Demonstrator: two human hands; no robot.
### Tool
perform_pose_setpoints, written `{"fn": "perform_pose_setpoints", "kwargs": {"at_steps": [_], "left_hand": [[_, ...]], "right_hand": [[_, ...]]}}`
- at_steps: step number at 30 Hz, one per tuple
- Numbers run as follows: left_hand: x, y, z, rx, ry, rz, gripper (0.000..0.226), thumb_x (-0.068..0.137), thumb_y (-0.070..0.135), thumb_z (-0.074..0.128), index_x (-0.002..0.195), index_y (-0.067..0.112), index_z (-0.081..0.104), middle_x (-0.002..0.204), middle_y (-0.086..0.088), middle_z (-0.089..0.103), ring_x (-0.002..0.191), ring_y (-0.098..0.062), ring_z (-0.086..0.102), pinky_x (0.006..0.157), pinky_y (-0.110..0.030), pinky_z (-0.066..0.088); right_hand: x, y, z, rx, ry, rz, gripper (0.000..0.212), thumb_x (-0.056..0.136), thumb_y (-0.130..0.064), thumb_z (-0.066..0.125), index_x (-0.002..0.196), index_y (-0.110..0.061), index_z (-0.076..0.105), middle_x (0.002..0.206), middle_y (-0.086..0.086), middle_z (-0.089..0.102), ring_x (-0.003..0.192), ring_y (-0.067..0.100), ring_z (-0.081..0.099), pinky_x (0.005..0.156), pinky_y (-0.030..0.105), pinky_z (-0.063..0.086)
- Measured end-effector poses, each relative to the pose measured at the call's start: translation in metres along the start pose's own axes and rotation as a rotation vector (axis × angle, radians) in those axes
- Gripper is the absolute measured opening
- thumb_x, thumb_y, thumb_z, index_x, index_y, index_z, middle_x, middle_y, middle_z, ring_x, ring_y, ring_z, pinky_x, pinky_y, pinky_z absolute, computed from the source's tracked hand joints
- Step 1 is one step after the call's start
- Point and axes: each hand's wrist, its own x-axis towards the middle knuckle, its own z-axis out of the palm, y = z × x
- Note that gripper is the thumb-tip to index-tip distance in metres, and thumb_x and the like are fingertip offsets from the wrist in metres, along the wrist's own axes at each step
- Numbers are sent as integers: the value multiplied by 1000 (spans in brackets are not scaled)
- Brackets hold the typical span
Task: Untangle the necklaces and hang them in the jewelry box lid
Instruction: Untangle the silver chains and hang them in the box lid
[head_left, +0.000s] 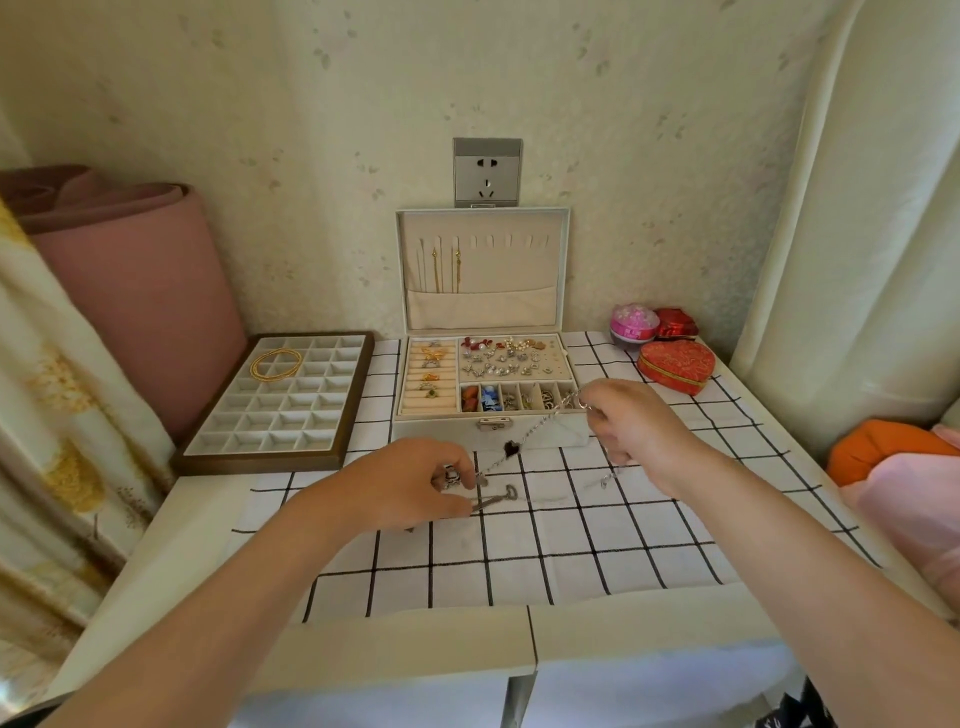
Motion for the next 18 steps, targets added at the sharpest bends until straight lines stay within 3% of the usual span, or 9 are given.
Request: {"fn": "perform_pose_setpoints", "kwargs": {"at_steps": [2,4,9,13,18], "left_hand": [[0,-1,-2,63,-22,11,12,84,35,75,94,36,69,77,11,51,65,-6,51,61,-27,53],[-1,-1,-5,92,-22,10,9,85,35,74,93,35,70,78,10,53,67,-6,53,67,-29,57],[-2,3,-5,258,42,19,15,90,41,67,104,38,69,77,15,53,68,-2,52,64,-22,50],[0,0,-1,369,75,13,21,92,40,63,113,41,64,84,17,54,73,-1,52,59,-17,38],[5,0,11,459,104,54,19,91,34,63,108,39,69,98,16,61,86,-4,55,73,-20,45]], "right_hand": [[-1,3,-4,-333,76,-148,24,90,-24,54,70,-10,57,57,-5,50,53,14,44,54,30,33],[-5,7,-7,-586,121,-241,20,91,-30,57,74,-22,64,64,-10,62,62,13,57,58,30,41],[-8,13,-5,-990,264,-341,18,97,-37,53,94,-29,68,85,-8,70,80,18,61,56,28,34],[-4,17,-3,-1030,303,-383,19,99,-36,50,98,-27,66,83,-7,69,81,20,62,57,30,34],[0,21,6,-955,254,-372,19,99,-32,52,100,-24,69,83,-5,71,80,21,64,63,33,50]]}}
